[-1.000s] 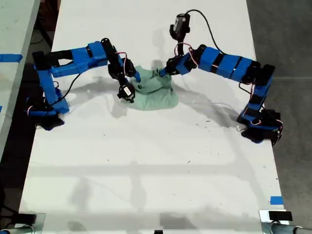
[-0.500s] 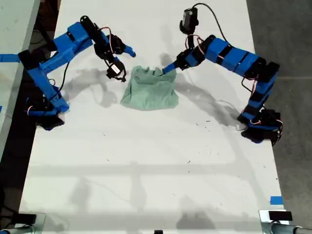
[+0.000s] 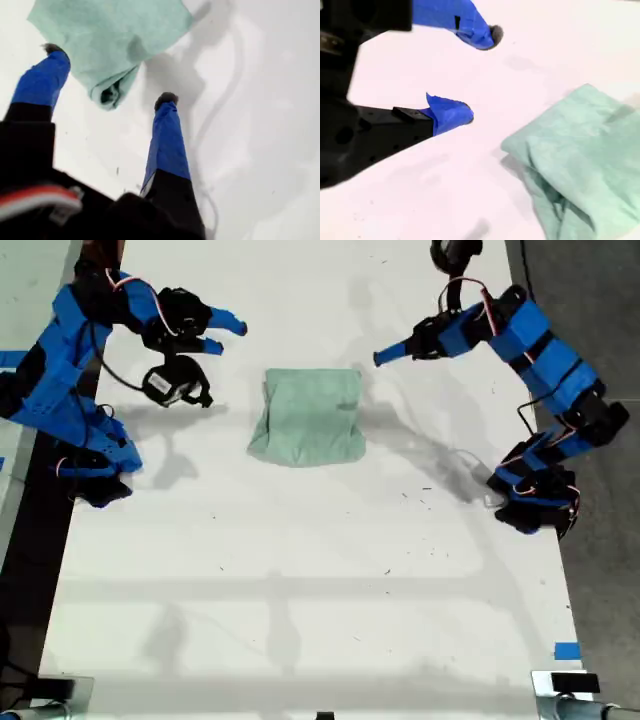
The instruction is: Fold t shirt
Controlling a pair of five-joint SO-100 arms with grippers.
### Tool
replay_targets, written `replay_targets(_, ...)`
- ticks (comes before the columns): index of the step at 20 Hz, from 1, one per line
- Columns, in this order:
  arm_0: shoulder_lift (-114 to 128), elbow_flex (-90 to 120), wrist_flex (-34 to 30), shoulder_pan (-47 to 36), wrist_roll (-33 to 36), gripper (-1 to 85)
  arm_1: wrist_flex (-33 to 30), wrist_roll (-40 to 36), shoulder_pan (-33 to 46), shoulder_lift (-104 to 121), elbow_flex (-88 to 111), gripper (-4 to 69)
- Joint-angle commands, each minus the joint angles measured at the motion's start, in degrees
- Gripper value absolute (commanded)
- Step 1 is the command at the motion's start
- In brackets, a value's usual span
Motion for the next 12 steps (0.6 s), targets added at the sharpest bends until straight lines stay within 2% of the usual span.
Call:
replay_targets(1, 9.49, 4.13, -0.7, 16.79, -9.14, 14.3, 9.14, 12.22, -8.79, 18.02, 6.77, 20.8)
replay_targets(3, 17.58, 13.71, -6.06, 27.86, -13.01, 2.2, 8.79, 22.15, -19.25, 33.49, 20.3, 12.4)
replay_targets(6, 24.26, 31.03, -15.12, 35.51, -17.4, -0.1, 6.06, 36.47, -33.84, 53.53, 44.12, 2.3)
replay_targets(9, 34.45, 51.77, -24.61, 35.51, -18.02, -0.1, -3.16, 45.35, -46.76, 64.25, 65.65, 1.5)
replay_targets(12, 65.65, 74.36, -27.33, 34.54, -21.8, -0.1, -5.36, 48.25, -51.15, 76.73, 78.22, 1.5)
